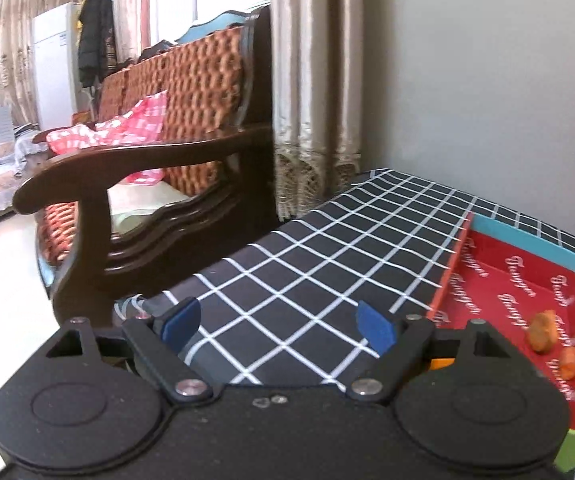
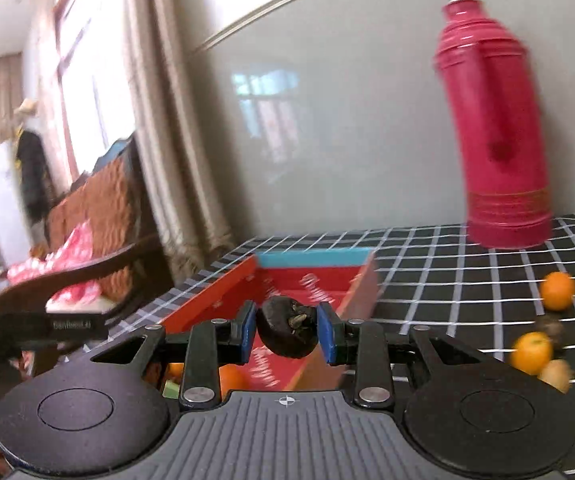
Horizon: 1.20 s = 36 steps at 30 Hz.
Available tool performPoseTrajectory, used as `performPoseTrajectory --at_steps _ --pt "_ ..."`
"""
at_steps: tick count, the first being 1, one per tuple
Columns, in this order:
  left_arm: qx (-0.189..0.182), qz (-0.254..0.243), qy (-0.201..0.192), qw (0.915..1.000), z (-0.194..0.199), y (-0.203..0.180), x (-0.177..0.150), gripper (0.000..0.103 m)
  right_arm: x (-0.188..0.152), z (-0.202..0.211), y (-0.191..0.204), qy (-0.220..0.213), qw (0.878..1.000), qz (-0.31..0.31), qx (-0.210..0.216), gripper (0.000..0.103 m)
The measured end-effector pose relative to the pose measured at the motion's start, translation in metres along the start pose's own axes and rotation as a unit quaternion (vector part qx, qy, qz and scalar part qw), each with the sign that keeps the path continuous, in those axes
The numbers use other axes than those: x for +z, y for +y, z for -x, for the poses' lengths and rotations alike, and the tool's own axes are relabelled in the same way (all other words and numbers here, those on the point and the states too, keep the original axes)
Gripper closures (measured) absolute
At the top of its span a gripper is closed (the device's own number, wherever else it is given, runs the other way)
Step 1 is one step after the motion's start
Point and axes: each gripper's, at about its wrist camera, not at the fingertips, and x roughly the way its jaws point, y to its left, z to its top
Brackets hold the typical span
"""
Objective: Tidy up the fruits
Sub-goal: 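Carry the mangosteen over the red box and open the right gripper, then grasp the tan round fruit with the left gripper and lift it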
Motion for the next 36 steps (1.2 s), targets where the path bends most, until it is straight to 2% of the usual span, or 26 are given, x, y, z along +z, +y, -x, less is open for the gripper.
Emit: performPoseTrajectory --at_steps 6,8,10,11,13,19,21,23,27,31,34,36 --pt "0.007 0.019 0.011 0.9997 -0.007 0.018 0.004 0.024 -0.011 -0.021 0.016 0.025 0.999 0.037 -0.008 0.07" --pt "0.005 0.022 0.013 0.9997 -0.008 0.019 0.005 0.024 -0.012 -0.021 0.018 0.02 0.999 0.038 -0.011 0.064" --pt "0.003 0.022 0.012 0.9997 -0.007 0.018 0.005 0.024 -0.013 -0.02 0.016 0.012 0.999 0.029 -0.02 0.021" --pt "0.002 0.021 0.012 0.9997 -0.006 0.016 0.005 0.024 -0.013 -0.016 0.014 0.006 0.999 0.023 -0.027 0.016" --pt "0.0 0.019 0.01 0.9998 -0.005 0.014 0.004 0.024 -0.011 -0.008 0.01 -0.018 0.999 0.011 -0.044 0.014" --pt "-0.01 0.008 0.008 0.9999 -0.001 0.002 0.002 0.024 -0.003 0.006 -0.01 -0.036 0.995 -0.012 -0.091 0.007" --pt "-0.016 0.003 0.006 0.9999 0.002 -0.005 0.001 0.024 0.0 0.015 -0.017 -0.049 0.992 -0.014 -0.115 0.001" --pt "-0.021 -0.004 -0.001 0.9998 0.006 -0.012 0.0 0.023 0.002 0.023 -0.023 -0.064 0.987 -0.015 -0.148 0.0" --pt "-0.05 -0.023 -0.021 0.9983 0.021 -0.034 -0.003 0.023 0.008 0.039 -0.039 -0.079 0.968 -0.014 -0.238 0.0" --pt "-0.092 -0.045 -0.033 0.9942 0.035 -0.061 -0.01 0.023 0.011 0.053 -0.063 -0.079 0.941 -0.035 -0.326 0.0" --pt "-0.125 -0.068 -0.042 0.989 0.047 -0.088 -0.018 0.022 0.012 0.07 -0.081 -0.083 0.913 -0.036 -0.398 0.0" --pt "-0.147 -0.086 -0.048 0.9842 0.056 -0.107 -0.026 0.021 0.012 0.079 -0.091 -0.083 0.889 -0.03 -0.45 0.0"
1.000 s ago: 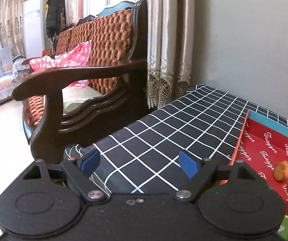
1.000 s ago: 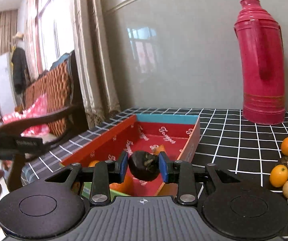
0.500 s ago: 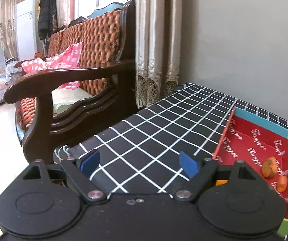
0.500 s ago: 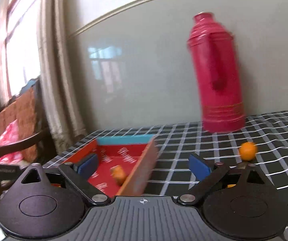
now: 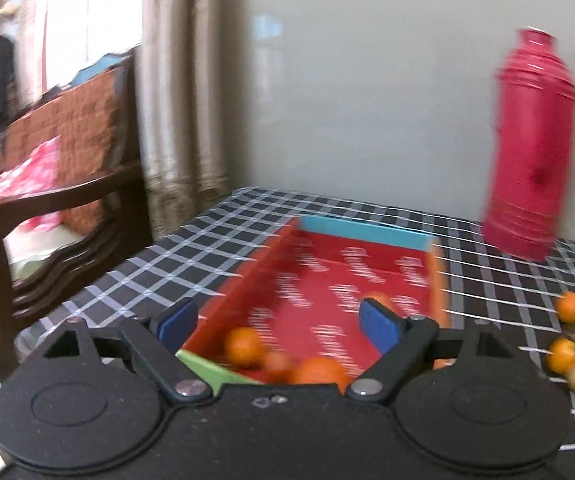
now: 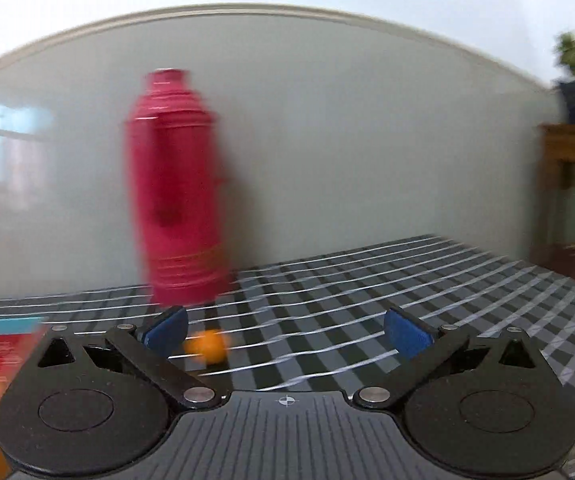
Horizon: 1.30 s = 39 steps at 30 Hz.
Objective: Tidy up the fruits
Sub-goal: 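Grasp the tan round fruit with the left gripper and lift it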
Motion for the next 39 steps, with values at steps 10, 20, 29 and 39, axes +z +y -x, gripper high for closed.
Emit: performPoseTrajectory --at_steps 10,20,29,39 --pt "-0.1 -0.094 -0.012 0.9905 0.026 -0.114 -0.036 0.021 0.002 -0.003 -0.063 -0.02 0.988 0.042 -0.151 0.0" --pt "-0.13 -0.118 -0.005 0.9845 0.04 -0.185 -0.063 0.03 0.009 -0.003 -0.115 -0.012 0.988 0.004 -0.155 0.0" --pt "-0.127 -0.084 0.059 0.9866 0.01 -0.207 -0.067 0.044 0.01 -0.002 -0.134 0.003 0.99 -0.011 -0.144 0.0" --pt "-0.138 -0.063 0.083 0.9849 -0.001 -0.212 -0.067 0.065 0.01 -0.004 -0.138 0.011 0.992 -0.009 -0.129 0.0"
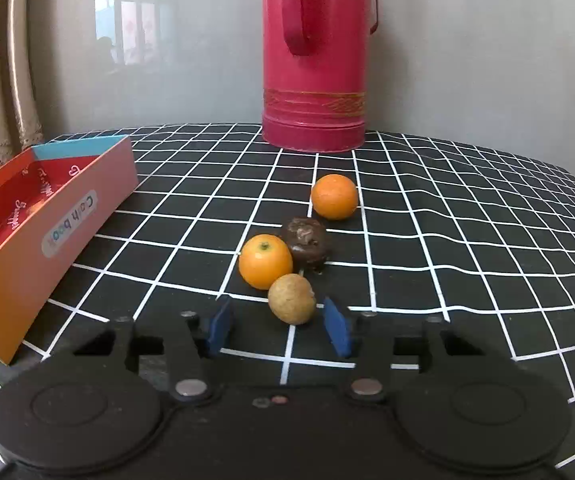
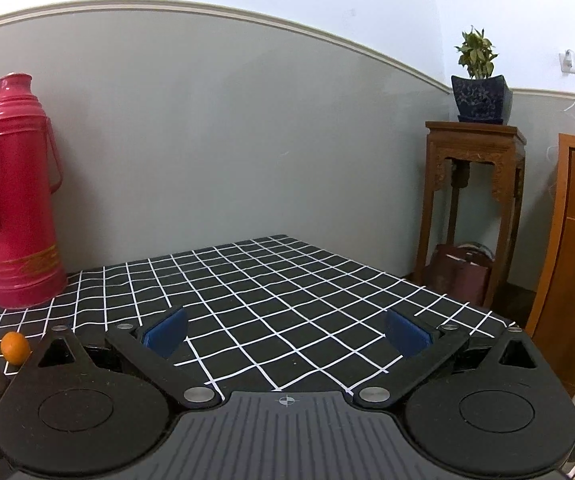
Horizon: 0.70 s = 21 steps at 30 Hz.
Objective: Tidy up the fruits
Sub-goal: 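Grasp the tan round fruit with the left gripper and lift it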
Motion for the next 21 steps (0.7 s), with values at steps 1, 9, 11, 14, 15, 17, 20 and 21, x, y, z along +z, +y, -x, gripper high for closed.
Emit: performPoseTrajectory --at_steps 1,9,11,14,15,17,20,21 --pt "-0.002 -0.002 -0.002 1.0 0.001 0.0 0.0 0.067 0.0 0.0 0.0 0.001 1.0 0.0 0.001 0.0" --pt "-0.017 -0.008 -0.005 0.9998 0.004 -0.001 -0.001 0.087 0.001 0.001 0.002 0.004 1.0 -0.001 0.009 0.0" --pt "-0.019 -0.011 -0.006 0.9997 0.005 0.0 -0.001 0.087 0.001 0.001 0.003 0.005 1.0 -0.001 0.011 0.0" --pt "-0.021 -0.016 -0.011 0.9996 0.007 0.002 0.0 0.087 0.002 0.001 0.004 0.006 1.0 -0.005 0.017 0.0" --pt "-0.021 -0.019 -0.016 0.9995 0.008 0.002 0.0 0.087 0.002 0.001 0.005 0.006 1.0 -0.006 0.018 0.0" --pt "-0.019 -0.027 -0.026 0.9991 0.012 0.002 0.0 0.087 0.002 0.002 0.006 0.007 1.0 -0.007 0.022 0.0" --pt "-0.012 -0.043 -0.046 0.9979 0.018 -0.001 -0.002 0.087 0.001 0.003 0.01 0.007 1.0 -0.004 0.026 0.0" --pt "-0.01 -0.049 -0.052 0.9974 0.02 -0.002 -0.002 0.087 0.001 0.003 0.011 0.007 1.0 -0.003 0.026 0.0"
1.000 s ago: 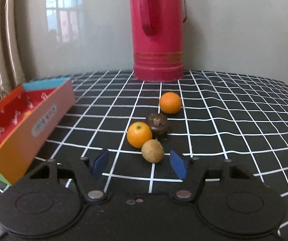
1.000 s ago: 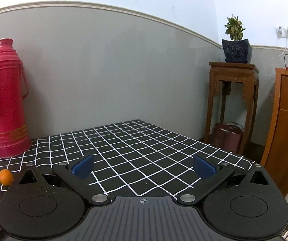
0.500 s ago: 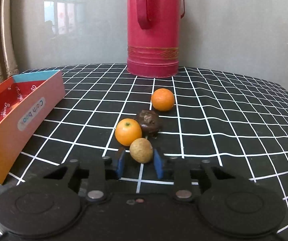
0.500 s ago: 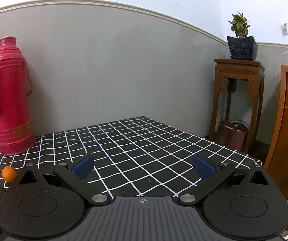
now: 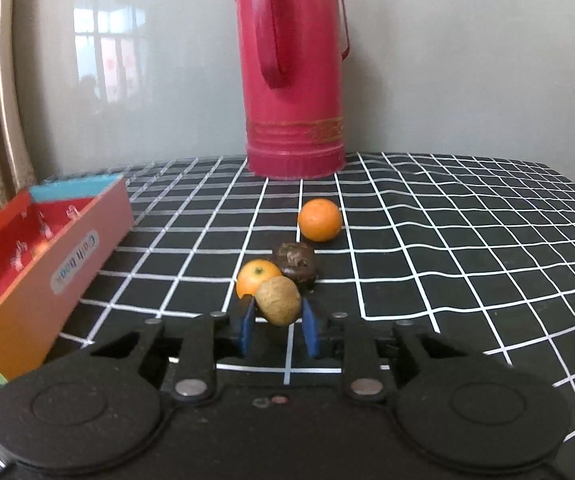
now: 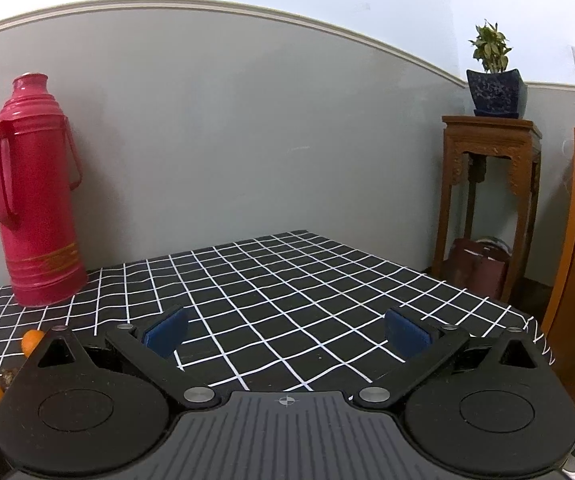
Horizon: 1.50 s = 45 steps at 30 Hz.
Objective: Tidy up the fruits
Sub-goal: 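Grasp the tan round fruit with the left gripper and lift it, then lower the tan fruit into the red box and open the left gripper, then grasp the small orange with the right gripper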
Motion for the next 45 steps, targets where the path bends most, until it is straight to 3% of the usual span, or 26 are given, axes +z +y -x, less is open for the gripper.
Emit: performPoseTrajectory --at_steps 9,17,21,25,32,34,37,41,45 --pt "0.039 -0.026 -0.068 0.9966 0.022 0.011 0.007 0.087 0.002 0.001 0.005 0.001 1.0 -0.007 0.013 0.0" --pt "0.115 0.025 -0.083 0.9896 0.024 0.081 0.028 0.087 0.001 0.007 0.028 0.003 0.999 -0.009 0.05 0.0" --pt "0.153 0.05 -0.069 0.9845 0.018 0.118 0.034 0.087 -0.002 0.01 0.046 0.005 0.997 -0.001 0.079 0.0" --pt "0.18 0.075 -0.031 0.9803 0.006 0.155 0.034 0.087 -0.007 0.012 0.067 0.011 0.994 0.009 0.111 0.0" --pt "0.195 0.104 0.033 0.9747 -0.011 0.193 0.027 0.085 -0.019 0.014 0.107 0.035 0.986 0.016 0.164 0.0" --pt "0.194 0.1 0.044 0.9748 -0.009 0.192 0.024 0.075 -0.021 0.014 0.116 0.041 0.984 0.02 0.175 0.0" --pt "0.195 0.102 0.048 0.9743 -0.004 0.195 0.023 0.07 -0.024 0.017 0.13 0.043 0.981 0.031 0.186 0.0" --pt "0.206 0.119 0.026 0.971 0.008 0.213 0.023 0.038 -0.029 0.017 0.143 0.051 0.978 0.033 0.2 0.0" --pt "0.224 0.129 0.0 0.9659 0.022 0.231 0.025 0.032 -0.035 0.016 0.153 0.063 0.975 0.022 0.212 0.0"
